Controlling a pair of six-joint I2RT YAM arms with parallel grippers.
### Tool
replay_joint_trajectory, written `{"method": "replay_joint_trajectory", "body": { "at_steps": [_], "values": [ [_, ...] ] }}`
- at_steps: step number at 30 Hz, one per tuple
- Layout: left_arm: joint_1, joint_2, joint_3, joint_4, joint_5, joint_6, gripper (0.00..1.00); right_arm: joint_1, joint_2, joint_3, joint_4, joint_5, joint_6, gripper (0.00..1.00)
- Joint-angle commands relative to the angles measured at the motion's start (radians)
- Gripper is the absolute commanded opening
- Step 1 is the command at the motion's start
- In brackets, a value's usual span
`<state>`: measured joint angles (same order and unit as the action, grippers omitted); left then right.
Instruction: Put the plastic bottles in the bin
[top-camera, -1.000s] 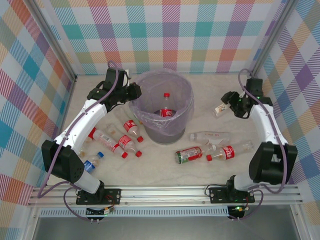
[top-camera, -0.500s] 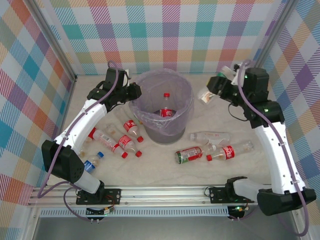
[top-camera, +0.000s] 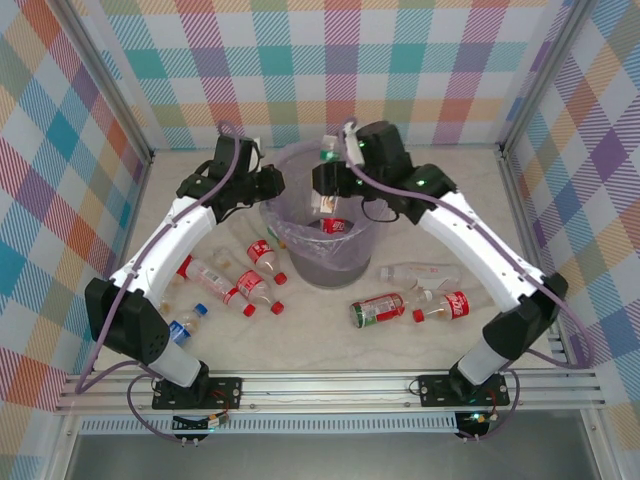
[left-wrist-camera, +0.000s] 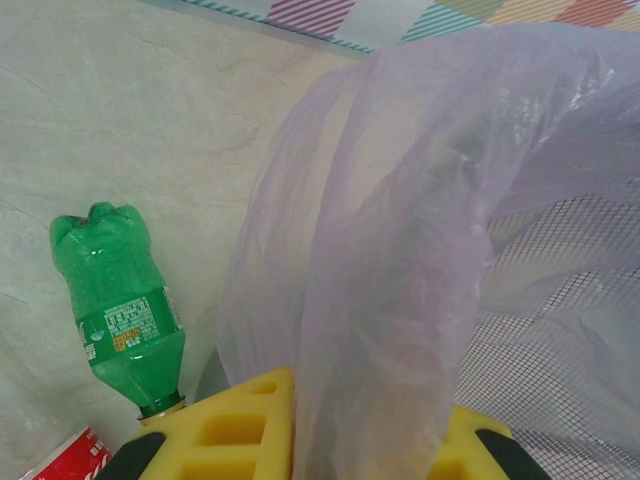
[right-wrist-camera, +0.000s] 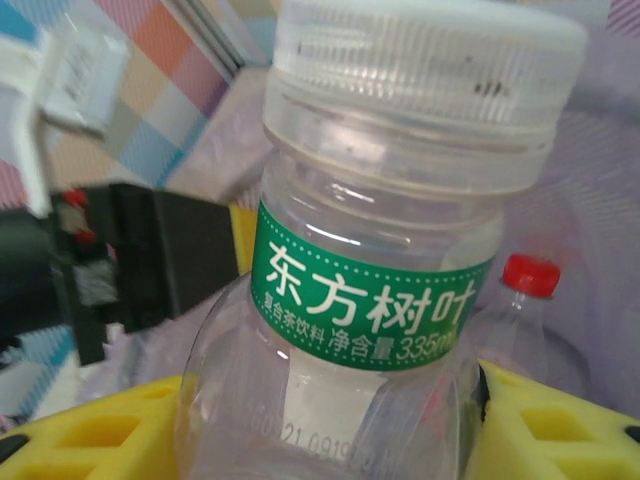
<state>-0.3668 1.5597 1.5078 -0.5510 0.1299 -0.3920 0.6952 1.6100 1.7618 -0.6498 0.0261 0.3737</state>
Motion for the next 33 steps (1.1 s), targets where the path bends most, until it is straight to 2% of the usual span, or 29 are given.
{"method": "replay_joint_trajectory", "body": {
  "at_steps": [1,9,17,25,30,33],
  "values": [
    [-0.004,0.038,0.022,-0.067,-0.042,-0.008,0.06,0.029,-0.002,-0.008,-0.011,0.121,-0.048,0.55],
    [-0.007,0.064,0.074,-0.099,-0.065,-0.008,0.06,0.034,0.041,-0.088,-0.002,0.134,-0.035,0.62],
    [-0.012,0.073,0.083,-0.09,-0.075,-0.013,0.06,0.033,0.028,-0.078,-0.042,0.127,-0.06,0.89],
    [-0.015,0.089,0.109,-0.103,-0.074,-0.009,0.11,0.03,-0.052,-0.02,-0.109,0.119,-0.066,0.97],
    [-0.015,0.088,0.111,-0.096,-0.068,-0.005,0.14,-0.001,-0.183,-0.033,-0.203,0.168,-0.036,0.99],
    [-0.017,0.099,0.145,-0.128,-0.06,0.016,0.22,-0.062,-0.291,-0.079,-0.298,0.205,0.01,0.99]
  ]
}}
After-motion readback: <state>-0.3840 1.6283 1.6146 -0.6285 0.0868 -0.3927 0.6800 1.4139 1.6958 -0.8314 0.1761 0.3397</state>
